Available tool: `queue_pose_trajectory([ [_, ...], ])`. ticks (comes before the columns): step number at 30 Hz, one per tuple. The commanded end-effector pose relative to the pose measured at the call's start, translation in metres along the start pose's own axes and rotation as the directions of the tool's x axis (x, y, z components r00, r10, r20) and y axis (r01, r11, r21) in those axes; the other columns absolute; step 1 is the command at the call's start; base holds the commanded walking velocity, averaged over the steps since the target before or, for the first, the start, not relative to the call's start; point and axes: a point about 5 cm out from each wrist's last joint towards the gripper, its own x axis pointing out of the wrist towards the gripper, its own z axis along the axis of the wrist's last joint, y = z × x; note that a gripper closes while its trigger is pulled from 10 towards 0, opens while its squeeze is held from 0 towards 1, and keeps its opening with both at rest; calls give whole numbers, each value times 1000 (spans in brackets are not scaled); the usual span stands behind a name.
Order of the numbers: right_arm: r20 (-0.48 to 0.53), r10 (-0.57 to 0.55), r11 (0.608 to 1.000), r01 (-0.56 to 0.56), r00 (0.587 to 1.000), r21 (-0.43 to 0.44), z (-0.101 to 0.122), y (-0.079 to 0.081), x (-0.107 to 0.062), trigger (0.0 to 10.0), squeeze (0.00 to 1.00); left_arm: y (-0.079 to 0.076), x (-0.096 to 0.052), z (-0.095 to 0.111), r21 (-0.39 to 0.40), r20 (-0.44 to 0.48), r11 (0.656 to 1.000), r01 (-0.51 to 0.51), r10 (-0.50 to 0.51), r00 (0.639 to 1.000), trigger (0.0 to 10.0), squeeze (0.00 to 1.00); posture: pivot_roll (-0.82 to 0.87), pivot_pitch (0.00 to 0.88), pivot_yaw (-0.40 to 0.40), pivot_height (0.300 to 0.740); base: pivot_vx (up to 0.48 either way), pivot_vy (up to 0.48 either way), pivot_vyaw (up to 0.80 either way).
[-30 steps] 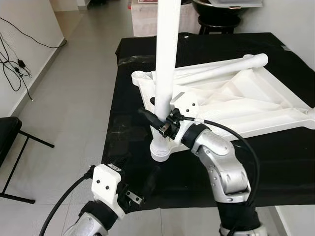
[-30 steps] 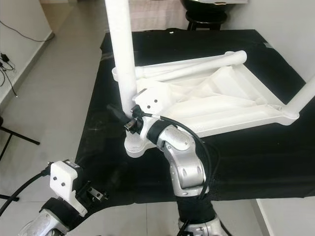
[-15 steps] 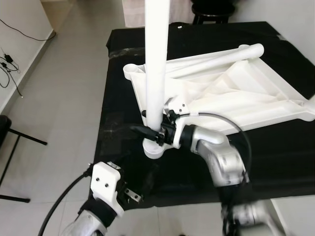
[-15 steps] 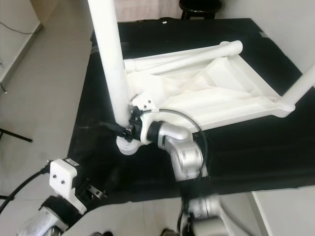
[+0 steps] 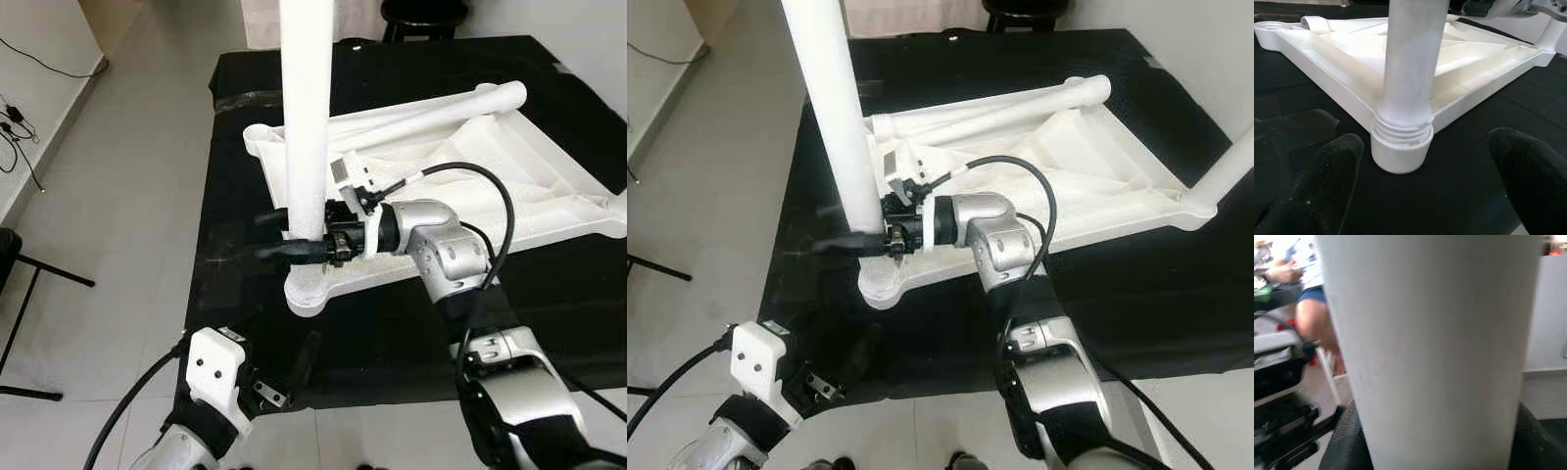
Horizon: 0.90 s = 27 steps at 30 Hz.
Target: Building children table
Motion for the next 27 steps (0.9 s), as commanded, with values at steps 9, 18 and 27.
queue_pose_trajectory([
  [9,49,-19,999,17,999,30,-13,2,-7,0,0,-2,-4,0,-2,-19,1000,1,-1,1000,10000,0,28,246,9,740,0,0,0],
  [18,-143,-813,574,818,565,-31,-59,22,-34,0,0,3,-6,0,2,-21,1000,-2,2,1000,10000,0,-12,252,19,740,0,0,0],
  [27,-168,-891,435,899,421,-54,-76,43,-7,0,0,8,-3,-4,7,-28,1000,4,-4,1000,10000,0,-7,207,27,740,0,0,0],
])
